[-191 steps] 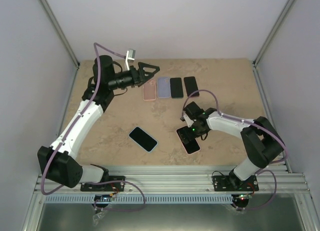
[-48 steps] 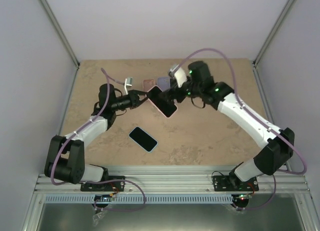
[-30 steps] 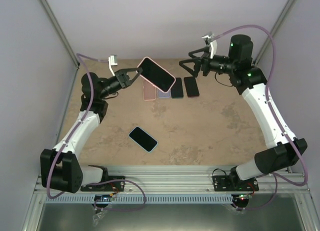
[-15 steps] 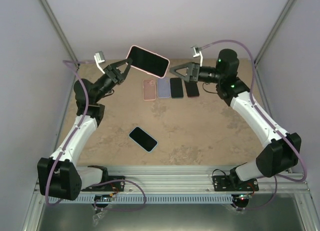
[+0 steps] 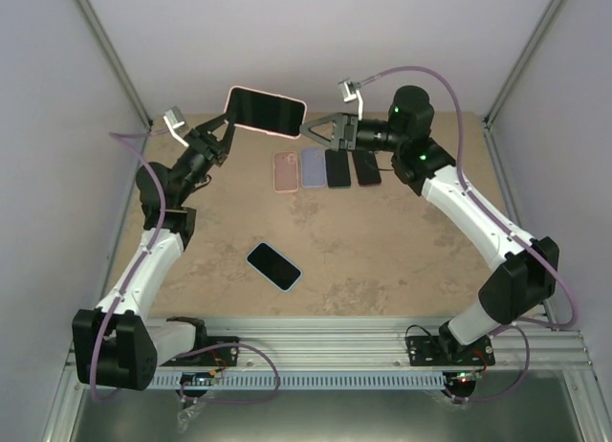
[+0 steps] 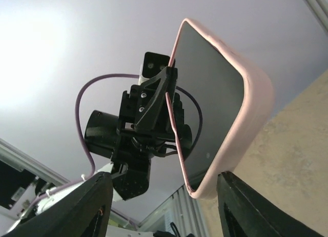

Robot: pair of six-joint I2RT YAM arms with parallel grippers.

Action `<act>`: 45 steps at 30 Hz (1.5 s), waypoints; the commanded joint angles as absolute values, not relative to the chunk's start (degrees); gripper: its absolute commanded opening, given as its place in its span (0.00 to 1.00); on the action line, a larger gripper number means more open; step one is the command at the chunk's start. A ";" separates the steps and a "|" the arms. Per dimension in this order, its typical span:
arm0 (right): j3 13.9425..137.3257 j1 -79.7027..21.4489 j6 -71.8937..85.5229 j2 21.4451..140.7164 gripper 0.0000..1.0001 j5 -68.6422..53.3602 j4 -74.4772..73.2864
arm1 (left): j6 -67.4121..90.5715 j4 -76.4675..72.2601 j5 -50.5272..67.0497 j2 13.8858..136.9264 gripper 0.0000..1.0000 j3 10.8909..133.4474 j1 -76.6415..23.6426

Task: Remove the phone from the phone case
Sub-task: Remove the phone case from the phone.

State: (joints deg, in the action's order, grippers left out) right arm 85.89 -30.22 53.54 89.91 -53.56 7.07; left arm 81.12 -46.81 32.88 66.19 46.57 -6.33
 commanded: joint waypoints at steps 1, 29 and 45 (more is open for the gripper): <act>87.12 -31.21 53.55 90.95 0.52 -53.26 7.10 | 83.45 -54.80 32.78 64.15 0.00 46.51 -6.68; 89.13 -30.87 55.97 94.09 0.11 -52.07 8.44 | 83.85 -57.93 33.61 64.65 0.00 44.96 -6.87; 87.29 -24.42 28.69 87.47 0.01 -58.96 -9.29 | 62.71 -38.19 49.04 63.82 0.78 49.01 -6.61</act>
